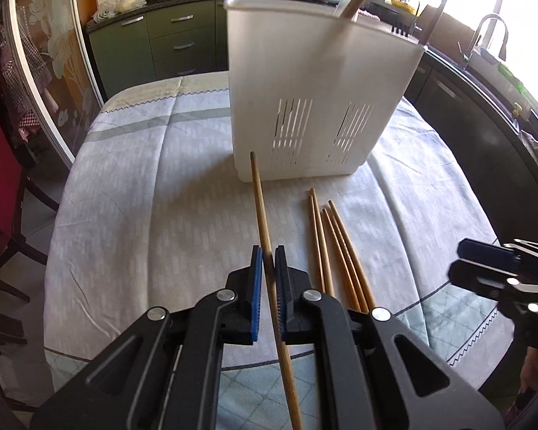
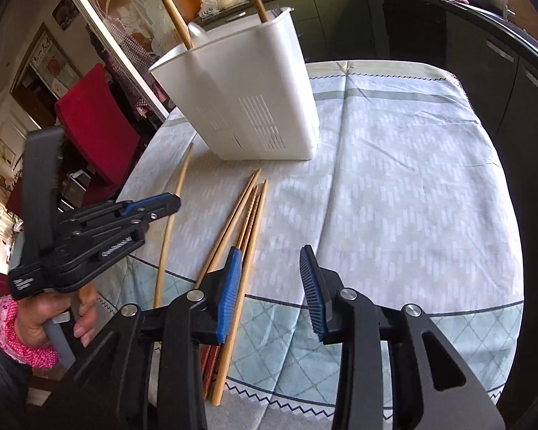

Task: Organize utensils
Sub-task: 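Grasp another wooden chopstick with the left gripper while the right gripper grasps one too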

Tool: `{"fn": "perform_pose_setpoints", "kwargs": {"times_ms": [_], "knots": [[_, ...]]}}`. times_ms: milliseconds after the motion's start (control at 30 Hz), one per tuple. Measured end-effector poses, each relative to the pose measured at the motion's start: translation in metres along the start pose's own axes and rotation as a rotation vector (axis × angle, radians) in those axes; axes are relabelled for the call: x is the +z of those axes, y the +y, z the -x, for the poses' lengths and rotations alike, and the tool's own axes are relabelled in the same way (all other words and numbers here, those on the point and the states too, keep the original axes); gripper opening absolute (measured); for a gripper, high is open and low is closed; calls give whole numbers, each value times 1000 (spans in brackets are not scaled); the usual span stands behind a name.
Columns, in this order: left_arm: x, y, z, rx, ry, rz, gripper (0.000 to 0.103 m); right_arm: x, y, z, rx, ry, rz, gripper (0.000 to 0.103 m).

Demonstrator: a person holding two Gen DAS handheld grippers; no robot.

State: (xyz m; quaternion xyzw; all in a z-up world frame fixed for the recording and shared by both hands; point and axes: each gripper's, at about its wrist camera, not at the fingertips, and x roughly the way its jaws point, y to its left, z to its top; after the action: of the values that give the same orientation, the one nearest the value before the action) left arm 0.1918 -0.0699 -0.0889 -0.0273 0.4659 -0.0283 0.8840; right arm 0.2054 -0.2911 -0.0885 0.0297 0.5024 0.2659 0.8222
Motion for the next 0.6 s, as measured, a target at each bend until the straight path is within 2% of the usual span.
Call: {"fn": "perform_pose_setpoints", "kwargs": {"times_ms": [200,267,400,600], "knots": [[-7,10,48,-28,-156,4,7,19,15,-59,-70,128,59,32],[-11,12,60,-27,-197,1,7,24,18,-73,-92,154,66,27],[-16,13,76,-36,-231,-7,7,28,21,-86,-125,174,75,23],[-16,20,79,-56,-239,-4,7,29,29,-92,-139,195,99,21]]}}
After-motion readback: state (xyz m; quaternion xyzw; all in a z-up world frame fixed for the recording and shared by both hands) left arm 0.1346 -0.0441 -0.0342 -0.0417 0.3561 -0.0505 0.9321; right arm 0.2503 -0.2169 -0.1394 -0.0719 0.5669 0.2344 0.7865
